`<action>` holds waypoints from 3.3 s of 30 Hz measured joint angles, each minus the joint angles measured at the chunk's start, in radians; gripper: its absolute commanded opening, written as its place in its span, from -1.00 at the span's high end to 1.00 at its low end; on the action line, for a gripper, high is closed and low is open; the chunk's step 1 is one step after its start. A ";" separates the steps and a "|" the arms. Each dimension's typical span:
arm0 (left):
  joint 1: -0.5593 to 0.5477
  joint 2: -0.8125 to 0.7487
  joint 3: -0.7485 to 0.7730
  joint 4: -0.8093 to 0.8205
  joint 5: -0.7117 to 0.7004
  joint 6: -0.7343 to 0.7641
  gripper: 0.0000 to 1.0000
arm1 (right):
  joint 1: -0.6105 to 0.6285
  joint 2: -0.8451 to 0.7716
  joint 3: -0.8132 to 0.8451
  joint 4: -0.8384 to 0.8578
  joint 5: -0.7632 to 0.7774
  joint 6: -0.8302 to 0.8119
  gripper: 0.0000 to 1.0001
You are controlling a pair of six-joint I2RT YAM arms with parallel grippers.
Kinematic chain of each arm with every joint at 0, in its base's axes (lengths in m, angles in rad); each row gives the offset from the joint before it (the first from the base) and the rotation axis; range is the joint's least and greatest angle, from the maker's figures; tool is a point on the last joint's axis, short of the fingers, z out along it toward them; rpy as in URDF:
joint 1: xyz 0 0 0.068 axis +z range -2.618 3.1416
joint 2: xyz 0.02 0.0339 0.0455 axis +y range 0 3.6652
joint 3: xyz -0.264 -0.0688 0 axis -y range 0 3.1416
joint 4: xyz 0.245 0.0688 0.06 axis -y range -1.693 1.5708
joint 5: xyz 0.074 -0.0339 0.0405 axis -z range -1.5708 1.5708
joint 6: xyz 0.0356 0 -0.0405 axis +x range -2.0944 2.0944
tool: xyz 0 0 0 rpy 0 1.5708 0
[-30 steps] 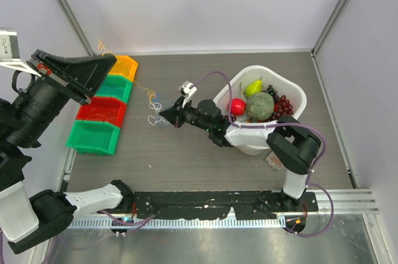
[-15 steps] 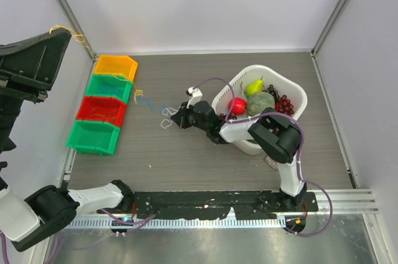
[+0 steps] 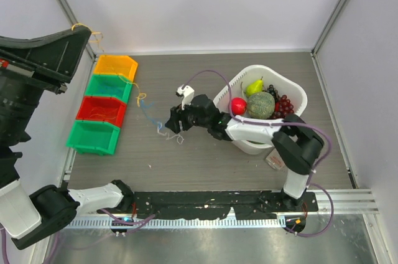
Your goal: Untangle the cables
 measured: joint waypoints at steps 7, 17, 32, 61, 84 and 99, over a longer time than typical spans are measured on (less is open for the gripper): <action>0.000 -0.027 -0.132 0.015 0.000 -0.004 1.00 | 0.040 -0.228 0.020 -0.111 -0.142 -0.121 -0.37; 0.000 -0.026 -0.202 0.015 0.000 -0.026 1.00 | 0.036 -0.280 -0.074 0.121 -0.398 0.003 -0.42; 0.000 -0.027 -0.206 0.016 0.001 -0.027 1.00 | 0.042 -0.317 -0.150 0.351 -0.403 0.120 -0.43; 0.000 0.007 -0.169 0.023 0.011 -0.027 1.00 | 0.042 -0.074 -0.047 0.446 -0.333 0.161 0.98; 0.000 -0.023 -0.203 0.029 -0.003 -0.030 1.00 | -0.012 -0.099 0.008 -0.138 -0.075 0.068 -0.16; 0.000 -0.080 -0.400 0.034 -0.032 -0.038 1.00 | -0.096 -0.402 -0.079 -0.074 -0.276 0.214 -0.12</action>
